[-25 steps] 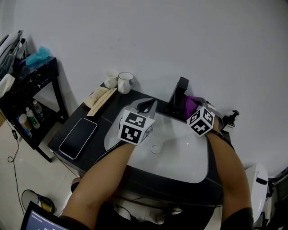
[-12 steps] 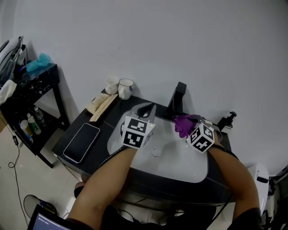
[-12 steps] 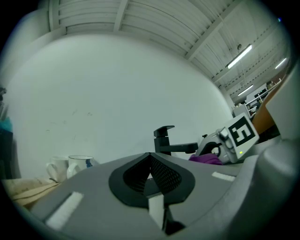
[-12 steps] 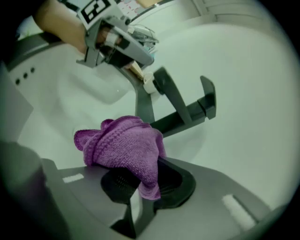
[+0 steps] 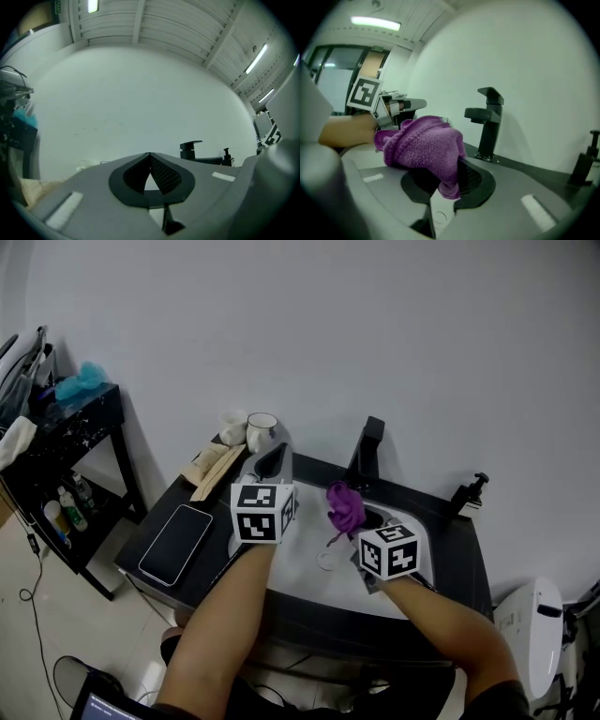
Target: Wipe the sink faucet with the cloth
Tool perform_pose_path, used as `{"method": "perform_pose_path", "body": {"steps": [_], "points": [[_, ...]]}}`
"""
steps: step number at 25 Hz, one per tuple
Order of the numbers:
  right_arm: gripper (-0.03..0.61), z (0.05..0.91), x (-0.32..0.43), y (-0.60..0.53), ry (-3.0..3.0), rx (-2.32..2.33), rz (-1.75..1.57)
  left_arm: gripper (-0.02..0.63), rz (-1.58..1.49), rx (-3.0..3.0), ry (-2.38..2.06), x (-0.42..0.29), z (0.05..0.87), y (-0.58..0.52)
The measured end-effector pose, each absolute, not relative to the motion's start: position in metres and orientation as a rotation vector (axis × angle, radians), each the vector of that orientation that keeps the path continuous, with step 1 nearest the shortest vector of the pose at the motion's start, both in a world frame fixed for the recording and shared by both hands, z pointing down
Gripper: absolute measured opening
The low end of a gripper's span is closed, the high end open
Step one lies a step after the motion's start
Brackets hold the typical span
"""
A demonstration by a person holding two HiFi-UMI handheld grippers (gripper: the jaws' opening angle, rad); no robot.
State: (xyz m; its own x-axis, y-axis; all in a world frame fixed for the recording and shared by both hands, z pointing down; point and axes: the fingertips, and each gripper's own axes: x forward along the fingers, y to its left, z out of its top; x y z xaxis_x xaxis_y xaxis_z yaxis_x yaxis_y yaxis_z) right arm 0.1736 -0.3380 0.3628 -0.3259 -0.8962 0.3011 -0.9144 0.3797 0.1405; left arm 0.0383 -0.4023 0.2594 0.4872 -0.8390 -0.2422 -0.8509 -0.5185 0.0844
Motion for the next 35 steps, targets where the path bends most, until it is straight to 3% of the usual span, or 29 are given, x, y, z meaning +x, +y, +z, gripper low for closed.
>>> {"method": "perform_pose_path", "body": {"steps": [8, 18, 35], "points": [[0.067, 0.346, 0.153, -0.392, -2.561, 2.087, 0.578, 0.018, 0.468, -2.57, 1.603, 0.011, 0.247, -0.402], [0.066, 0.269, 0.146, -0.445, -2.654, 2.508, 0.661, 0.018, 0.502, -2.523, 1.577, 0.011, 0.235, -0.395], [0.067, 0.352, 0.162, -0.447, -2.407, 2.686, 1.103, 0.018, 0.394, -2.419, 1.491, 0.028, 0.229, -0.384]]}}
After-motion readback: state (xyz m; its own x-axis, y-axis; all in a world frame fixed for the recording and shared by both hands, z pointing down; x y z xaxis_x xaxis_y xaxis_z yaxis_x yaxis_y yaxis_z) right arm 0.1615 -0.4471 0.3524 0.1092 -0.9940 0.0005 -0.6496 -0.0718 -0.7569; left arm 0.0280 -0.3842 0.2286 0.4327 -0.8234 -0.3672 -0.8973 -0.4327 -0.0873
